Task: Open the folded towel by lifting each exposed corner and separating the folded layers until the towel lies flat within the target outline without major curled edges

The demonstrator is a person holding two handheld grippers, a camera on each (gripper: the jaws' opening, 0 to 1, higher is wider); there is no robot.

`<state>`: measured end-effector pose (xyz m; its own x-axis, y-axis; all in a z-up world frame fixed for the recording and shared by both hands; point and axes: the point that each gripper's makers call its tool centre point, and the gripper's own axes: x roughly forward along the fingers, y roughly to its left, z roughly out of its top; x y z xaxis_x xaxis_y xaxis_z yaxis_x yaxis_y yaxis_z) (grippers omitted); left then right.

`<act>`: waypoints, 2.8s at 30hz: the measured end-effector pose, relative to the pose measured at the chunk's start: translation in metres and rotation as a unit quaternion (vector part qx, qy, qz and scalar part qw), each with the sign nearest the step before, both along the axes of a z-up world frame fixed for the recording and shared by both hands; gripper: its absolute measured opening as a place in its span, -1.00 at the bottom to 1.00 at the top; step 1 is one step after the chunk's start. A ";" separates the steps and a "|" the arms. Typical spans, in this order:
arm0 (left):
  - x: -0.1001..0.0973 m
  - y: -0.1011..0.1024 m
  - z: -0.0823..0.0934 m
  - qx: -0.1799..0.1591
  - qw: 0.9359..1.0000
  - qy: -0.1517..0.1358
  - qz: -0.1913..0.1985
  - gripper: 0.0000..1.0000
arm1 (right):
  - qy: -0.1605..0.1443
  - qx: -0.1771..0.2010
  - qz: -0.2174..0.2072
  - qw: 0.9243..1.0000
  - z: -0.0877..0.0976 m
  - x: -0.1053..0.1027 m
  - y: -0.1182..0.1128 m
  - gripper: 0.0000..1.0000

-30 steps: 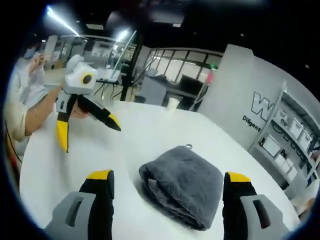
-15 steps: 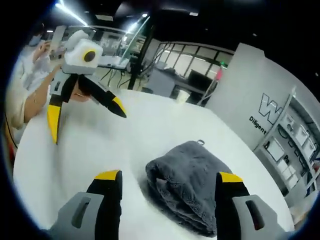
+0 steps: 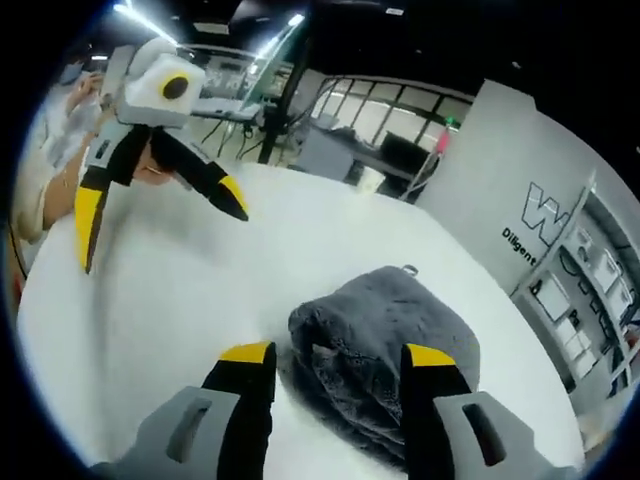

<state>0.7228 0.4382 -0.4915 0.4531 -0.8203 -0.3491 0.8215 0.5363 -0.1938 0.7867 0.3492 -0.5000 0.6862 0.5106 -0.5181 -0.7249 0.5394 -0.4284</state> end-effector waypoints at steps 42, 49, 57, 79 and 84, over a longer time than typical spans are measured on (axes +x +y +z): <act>0.000 -0.001 -0.008 0.017 1.000 0.008 0.001 0.88 | -0.016 0.060 -0.034 0.997 -0.008 0.017 0.019 -0.90; 0.001 0.000 -0.008 0.017 1.000 0.009 0.001 0.88 | 0.006 0.090 -0.032 0.995 -0.005 0.010 0.027 -0.90; 0.001 -0.001 -0.010 0.019 1.000 0.011 -0.001 0.87 | 0.055 0.141 -0.013 0.988 -0.003 -0.007 0.046 -0.91; -0.001 0.000 -0.009 0.020 1.000 0.007 -0.001 0.87 | 0.086 0.244 0.000 0.966 0.027 -0.028 0.067 -0.91; -0.001 0.002 -0.007 0.019 1.000 0.005 0.000 0.87 | 0.090 0.270 -0.010 0.959 0.036 -0.026 0.063 -0.91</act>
